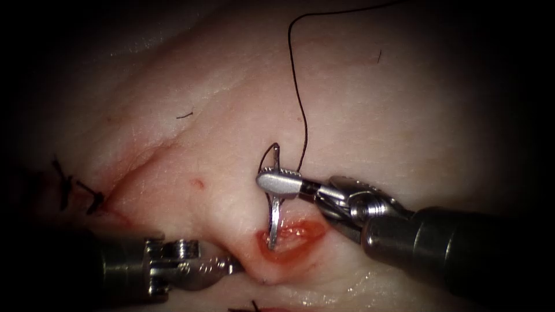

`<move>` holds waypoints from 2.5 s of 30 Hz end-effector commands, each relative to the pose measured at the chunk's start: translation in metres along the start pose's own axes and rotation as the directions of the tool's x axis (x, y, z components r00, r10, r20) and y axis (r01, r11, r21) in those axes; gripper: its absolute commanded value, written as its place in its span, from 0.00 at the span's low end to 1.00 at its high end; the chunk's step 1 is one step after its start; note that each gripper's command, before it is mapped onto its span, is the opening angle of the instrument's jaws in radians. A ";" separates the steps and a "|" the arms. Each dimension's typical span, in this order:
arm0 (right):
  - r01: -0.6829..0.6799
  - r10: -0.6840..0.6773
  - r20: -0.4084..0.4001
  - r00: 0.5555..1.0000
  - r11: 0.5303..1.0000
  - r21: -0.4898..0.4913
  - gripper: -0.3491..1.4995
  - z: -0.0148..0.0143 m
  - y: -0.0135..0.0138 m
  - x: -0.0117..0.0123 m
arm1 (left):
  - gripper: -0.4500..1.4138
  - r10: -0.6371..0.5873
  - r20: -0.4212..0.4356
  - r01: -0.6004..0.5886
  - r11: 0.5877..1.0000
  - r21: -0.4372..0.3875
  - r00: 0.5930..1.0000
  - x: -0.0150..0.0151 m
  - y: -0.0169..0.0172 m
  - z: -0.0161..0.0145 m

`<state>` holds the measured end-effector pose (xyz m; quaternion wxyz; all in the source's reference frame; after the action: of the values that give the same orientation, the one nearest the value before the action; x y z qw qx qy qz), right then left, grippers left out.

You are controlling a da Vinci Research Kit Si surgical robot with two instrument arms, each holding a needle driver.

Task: Wound Closure

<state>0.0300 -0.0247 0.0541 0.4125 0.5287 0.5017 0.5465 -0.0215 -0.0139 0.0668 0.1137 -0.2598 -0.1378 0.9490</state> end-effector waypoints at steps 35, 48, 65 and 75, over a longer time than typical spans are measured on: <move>-0.064 0.085 -0.129 0.988 0.985 0.158 0.82 -0.0004 -0.0007 0.0049 | 0.05 0.005 -0.060 -0.004 1.000 0.005 0.998 0.0011 0.0009 -0.0026; 0.384 -0.376 -0.167 0.911 0.923 0.013 0.90 -0.0041 0.0008 0.0122 | 0.23 0.215 -0.250 -0.193 0.975 0.108 0.944 0.0028 0.0001 -0.0040; 0.429 -0.422 -0.131 0.897 0.903 0.032 0.84 -0.0090 0.0017 0.0135 | 0.48 0.374 -0.433 -0.356 0.926 0.126 0.820 0.0070 0.0000 -0.0027; 0.442 -0.437 -0.110 0.893 0.897 0.024 0.79 -0.0090 0.0022 0.0128 | 0.00 0.374 -0.418 -0.343 0.927 0.151 0.828 0.0072 -0.0005 -0.0025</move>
<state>0.0193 -0.0137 0.0585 0.4895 0.3822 0.6401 0.4524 -0.0256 -0.0108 0.0610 -0.0288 -0.4845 -0.0242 0.8740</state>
